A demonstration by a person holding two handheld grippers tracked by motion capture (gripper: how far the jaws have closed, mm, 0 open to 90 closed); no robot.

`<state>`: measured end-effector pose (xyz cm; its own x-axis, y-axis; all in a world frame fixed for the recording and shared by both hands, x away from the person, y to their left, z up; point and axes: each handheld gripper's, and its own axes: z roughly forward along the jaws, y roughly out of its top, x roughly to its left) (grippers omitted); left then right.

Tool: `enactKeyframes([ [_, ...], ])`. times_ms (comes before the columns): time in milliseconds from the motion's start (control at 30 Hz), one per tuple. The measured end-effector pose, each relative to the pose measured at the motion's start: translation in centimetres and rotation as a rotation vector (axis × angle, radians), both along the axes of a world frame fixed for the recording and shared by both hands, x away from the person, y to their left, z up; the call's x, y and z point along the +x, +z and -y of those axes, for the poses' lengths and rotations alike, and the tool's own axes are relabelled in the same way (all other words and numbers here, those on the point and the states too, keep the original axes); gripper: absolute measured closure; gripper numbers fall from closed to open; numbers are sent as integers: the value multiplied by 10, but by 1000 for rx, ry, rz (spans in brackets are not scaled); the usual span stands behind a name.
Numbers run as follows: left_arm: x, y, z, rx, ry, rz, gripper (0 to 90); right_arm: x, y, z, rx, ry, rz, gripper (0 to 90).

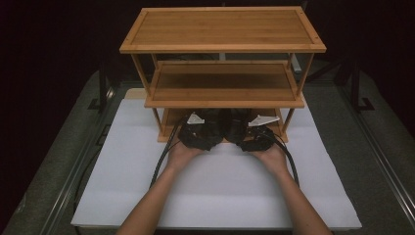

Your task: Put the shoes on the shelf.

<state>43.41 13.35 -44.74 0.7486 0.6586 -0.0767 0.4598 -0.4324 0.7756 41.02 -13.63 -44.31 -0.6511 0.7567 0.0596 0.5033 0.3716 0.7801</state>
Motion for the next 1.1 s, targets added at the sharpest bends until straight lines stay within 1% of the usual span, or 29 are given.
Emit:
enactKeyframes([
  [33,-1,1,0,-13,3,6,42,-1,1,0,1,0,2,261],
  [100,-4,5,-4,-15,-2,10,42,-5,2,2,3,5,-4,239],
  [167,-6,8,-8,-1,-15,20,41,-9,3,4,8,8,-8,214],
  [200,-9,10,-10,12,-24,18,41,-11,3,5,5,8,-6,203],
  [267,-14,12,-15,13,-32,18,29,-17,5,9,2,4,-15,187],
  [367,-23,15,-24,32,-36,16,29,-27,6,19,4,1,-11,171],
  [467,-33,18,-35,51,-54,13,29,-38,9,31,11,0,-6,160],
  [567,-43,21,-43,39,-53,12,29,-48,11,41,22,-10,-6,143],
  [600,-46,22,-47,47,-55,16,29,-51,12,45,28,-11,-11,134],
  [667,-53,25,-55,47,-57,20,29,-57,14,52,34,-19,-13,134],
  [733,-60,26,-63,51,-50,16,29,-64,15,59,39,-24,-17,133],
  [800,-67,27,-71,54,-47,12,29,-71,16,65,31,-35,-24,101],
  [833,-70,28,-74,58,-47,12,29,-75,16,67,19,-40,-21,98],
  [933,-84,28,-88,76,-40,9,29,-86,15,76,28,-45,-17,98],
  [1000,-93,29,-99,104,-34,20,29,-92,13,80,29,-52,-16,95],
  [1100,-104,28,-112,115,-19,19,29,-103,11,89,28,-62,-17,93],
])
